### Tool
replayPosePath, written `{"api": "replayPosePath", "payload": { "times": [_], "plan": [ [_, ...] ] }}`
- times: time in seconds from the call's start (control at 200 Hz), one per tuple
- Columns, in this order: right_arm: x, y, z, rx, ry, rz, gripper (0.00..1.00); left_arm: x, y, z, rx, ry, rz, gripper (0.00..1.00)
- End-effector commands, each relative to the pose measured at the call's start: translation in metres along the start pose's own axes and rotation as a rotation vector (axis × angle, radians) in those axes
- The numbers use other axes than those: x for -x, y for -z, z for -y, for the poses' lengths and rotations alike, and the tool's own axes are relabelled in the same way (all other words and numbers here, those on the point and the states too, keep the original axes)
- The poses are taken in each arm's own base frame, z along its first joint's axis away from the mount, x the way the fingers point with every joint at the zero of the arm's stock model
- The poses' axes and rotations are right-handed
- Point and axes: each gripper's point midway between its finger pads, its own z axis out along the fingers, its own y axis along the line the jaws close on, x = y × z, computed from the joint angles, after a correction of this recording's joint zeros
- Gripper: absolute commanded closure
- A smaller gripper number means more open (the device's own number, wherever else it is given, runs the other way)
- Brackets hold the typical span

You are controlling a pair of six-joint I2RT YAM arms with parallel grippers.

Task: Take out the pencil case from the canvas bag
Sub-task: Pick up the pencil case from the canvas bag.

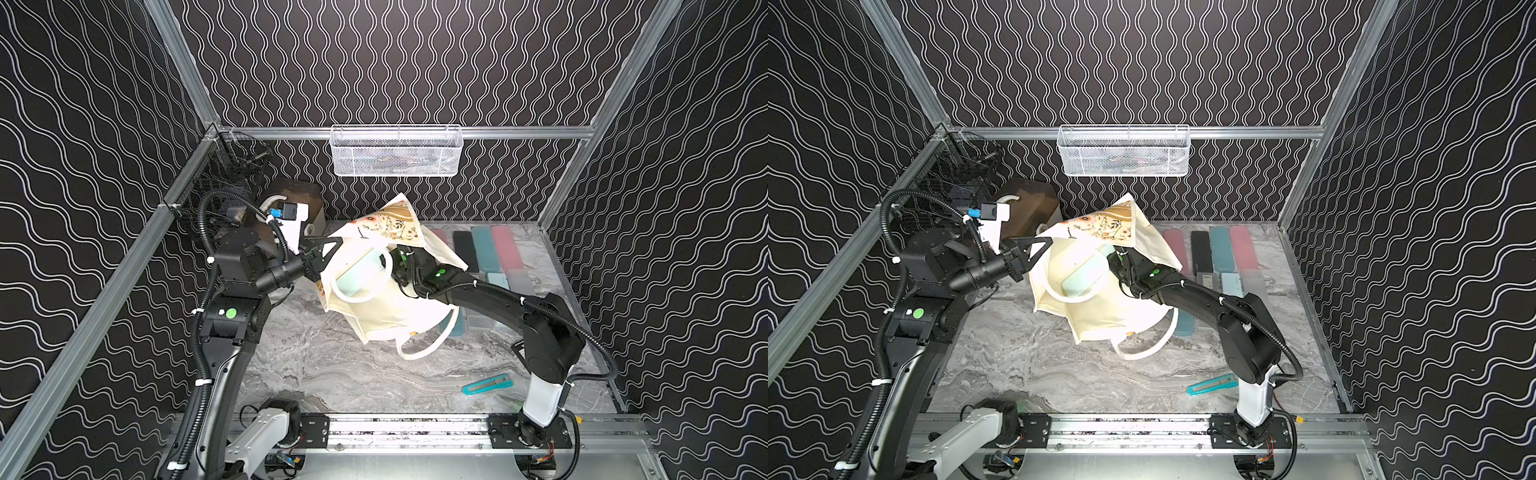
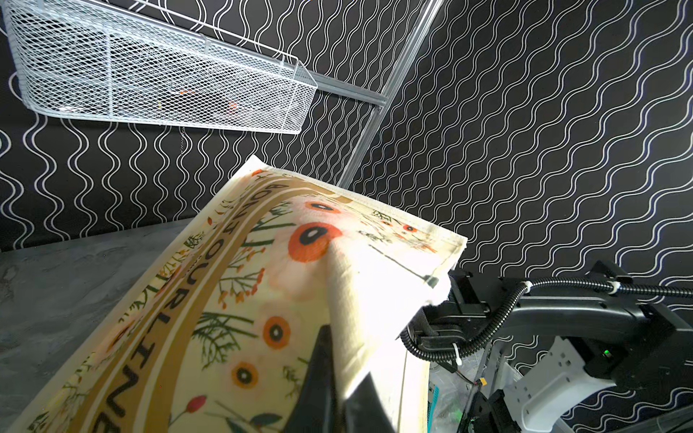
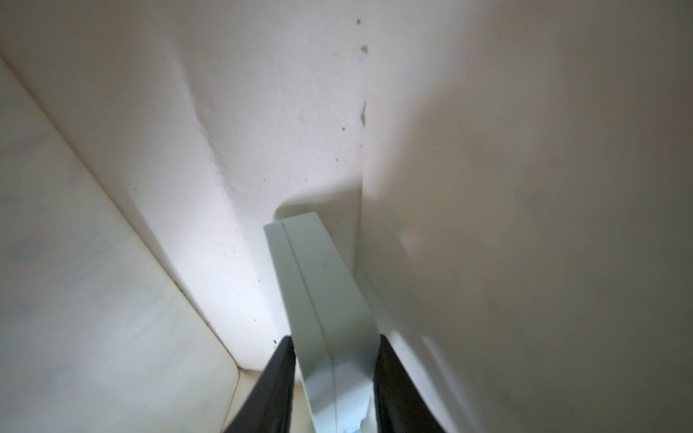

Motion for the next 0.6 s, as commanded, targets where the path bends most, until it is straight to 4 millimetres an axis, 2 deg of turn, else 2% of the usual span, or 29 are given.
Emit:
{"api": "replayPosePath", "payload": {
  "times": [0.0,0.24,0.596],
  "plan": [
    [0.004,0.007,-0.015,0.042,0.048,0.036,0.66,0.015,0.001,0.009,-0.036,-0.047,0.055,1.0],
    [0.001,0.017,-0.025,0.052,0.106,0.05,0.69,0.011,0.0,0.003,-0.016,-0.039,0.044,1.0],
    [0.004,0.026,-0.009,-0.043,0.146,0.071,0.72,0.01,-0.002,-0.002,0.009,-0.048,0.039,1.0]
  ]
}}
